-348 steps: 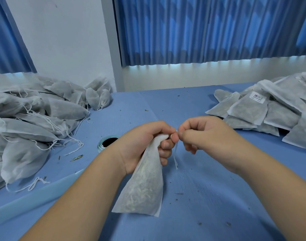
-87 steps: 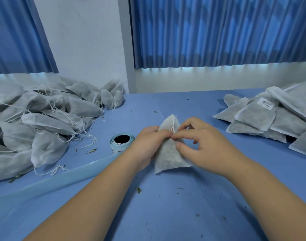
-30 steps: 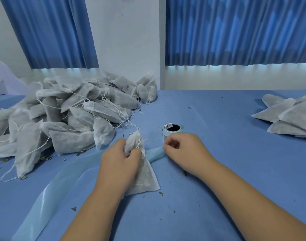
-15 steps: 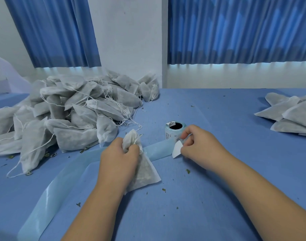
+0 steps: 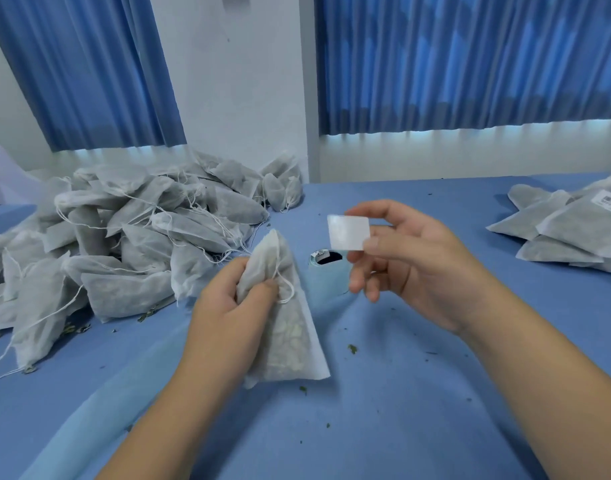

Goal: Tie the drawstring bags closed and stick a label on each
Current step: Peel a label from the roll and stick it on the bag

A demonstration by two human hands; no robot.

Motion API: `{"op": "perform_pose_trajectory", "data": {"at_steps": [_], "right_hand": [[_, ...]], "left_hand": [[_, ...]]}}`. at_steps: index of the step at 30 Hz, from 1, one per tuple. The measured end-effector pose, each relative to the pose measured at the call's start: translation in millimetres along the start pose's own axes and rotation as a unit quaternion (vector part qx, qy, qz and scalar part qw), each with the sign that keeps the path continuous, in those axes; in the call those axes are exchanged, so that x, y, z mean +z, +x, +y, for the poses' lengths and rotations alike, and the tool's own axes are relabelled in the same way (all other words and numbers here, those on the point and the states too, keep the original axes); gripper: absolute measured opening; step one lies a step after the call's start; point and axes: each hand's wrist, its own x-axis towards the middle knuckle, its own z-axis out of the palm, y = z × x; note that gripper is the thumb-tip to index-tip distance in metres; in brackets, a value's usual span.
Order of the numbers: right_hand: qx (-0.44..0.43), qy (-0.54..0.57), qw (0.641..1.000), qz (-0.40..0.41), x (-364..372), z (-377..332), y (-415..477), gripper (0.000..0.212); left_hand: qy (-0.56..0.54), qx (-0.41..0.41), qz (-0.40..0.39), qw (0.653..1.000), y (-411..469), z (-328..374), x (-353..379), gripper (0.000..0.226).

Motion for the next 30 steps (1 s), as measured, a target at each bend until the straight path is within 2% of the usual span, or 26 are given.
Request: {"op": "perform_pose_trajectory", "data": {"at_steps": [1, 4, 7, 9, 12, 14, 17, 22, 25, 30], "right_hand": [[-0.014, 0.028, 0.999, -0.014, 0.5, -4.6, -1.4, 0.029], [-0.045, 0.081, 0.995, -0.043, -1.9, -16.4, -7.4, 0.028], [-0.067, 0.075, 0.994, -0.049, -10.2, -24.1, -11.8, 0.032], [-0.085, 0.041, 0.995, -0.002, -19.5, -24.3, -10.5, 0.029], [-0.094, 0.010, 0.989, 0.118, -40.0, -17.5, -9.9, 0.020], [-0.078, 0.007, 0.981, 0.178, -54.3, -9.6, -12.9, 0.014], [-0.032, -0.053, 0.971, 0.231, -66.9, 4.2, -14.6, 0.018], [-0.031, -0.093, 0.967, 0.233, -62.2, 15.3, -9.8, 0.018], [-0.050, -0.108, 0.963, 0.244, -58.6, 15.4, -11.1, 0.019], [-0.125, -0.237, 0.929, 0.254, -59.6, 16.5, -17.1, 0.026]], "left_hand": [[-0.010, 0.006, -0.019, 1.000, 0.5, 10.5, 5.1, 0.001], [-0.020, 0.039, -0.070, 0.997, 7.2, 34.0, 23.3, 0.018], [-0.026, 0.033, -0.119, 0.992, 17.5, 50.2, 49.4, 0.020], [-0.039, -0.004, -0.168, 0.985, 24.5, 50.6, 72.4, 0.021], [-0.051, -0.070, -0.237, 0.968, 30.3, 40.5, 107.7, 0.022], [-0.095, -0.117, -0.267, 0.952, 30.5, 31.5, 126.0, 0.026], [-0.175, -0.167, -0.292, 0.925, 30.5, 16.5, 137.5, 0.031], [-0.224, -0.154, -0.336, 0.902, 31.9, 2.7, 132.1, 0.030], [-0.234, -0.153, -0.366, 0.888, 33.6, 3.7, 126.4, 0.038], [-0.255, -0.189, -0.382, 0.868, 35.1, 5.3, 122.1, 0.046]]}}
